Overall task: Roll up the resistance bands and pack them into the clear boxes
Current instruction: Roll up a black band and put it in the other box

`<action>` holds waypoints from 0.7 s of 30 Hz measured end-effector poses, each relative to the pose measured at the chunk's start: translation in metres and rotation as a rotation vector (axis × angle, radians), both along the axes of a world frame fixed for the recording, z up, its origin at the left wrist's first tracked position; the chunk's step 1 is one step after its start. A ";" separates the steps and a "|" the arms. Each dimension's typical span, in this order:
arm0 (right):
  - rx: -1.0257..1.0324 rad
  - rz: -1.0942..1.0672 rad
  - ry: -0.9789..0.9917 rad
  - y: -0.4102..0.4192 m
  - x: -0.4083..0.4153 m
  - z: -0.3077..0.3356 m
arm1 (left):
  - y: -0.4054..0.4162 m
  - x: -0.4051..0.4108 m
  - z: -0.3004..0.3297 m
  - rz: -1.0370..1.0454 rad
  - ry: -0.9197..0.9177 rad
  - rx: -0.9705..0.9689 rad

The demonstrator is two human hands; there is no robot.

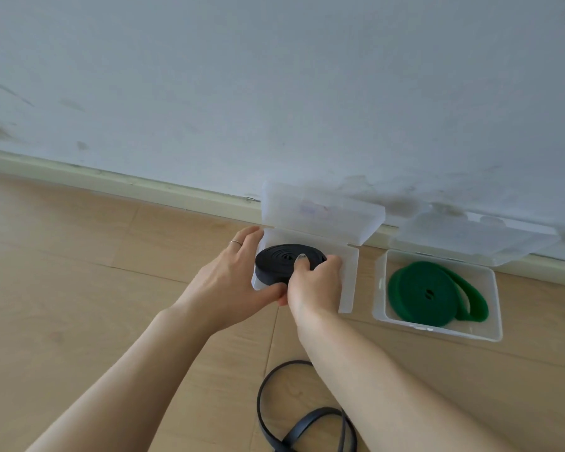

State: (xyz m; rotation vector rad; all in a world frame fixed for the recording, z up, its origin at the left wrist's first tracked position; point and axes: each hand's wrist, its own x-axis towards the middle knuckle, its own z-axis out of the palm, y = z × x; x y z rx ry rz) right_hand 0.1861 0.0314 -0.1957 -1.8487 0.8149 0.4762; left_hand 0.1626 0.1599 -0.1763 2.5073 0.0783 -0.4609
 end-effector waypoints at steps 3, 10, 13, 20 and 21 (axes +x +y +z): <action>0.006 -0.028 -0.002 0.001 0.003 0.000 | -0.003 0.007 0.003 -0.022 0.001 0.052; 0.046 0.090 0.107 -0.016 0.018 0.022 | -0.010 0.010 0.001 -0.024 0.019 0.026; 0.031 0.166 0.158 -0.019 0.026 0.027 | -0.011 0.016 0.002 -0.035 0.075 0.082; -0.276 0.559 0.113 -0.040 0.031 0.025 | -0.007 0.023 0.006 -0.047 0.080 0.117; -0.274 0.567 0.114 -0.040 0.033 0.023 | -0.009 0.025 0.007 -0.039 0.085 0.119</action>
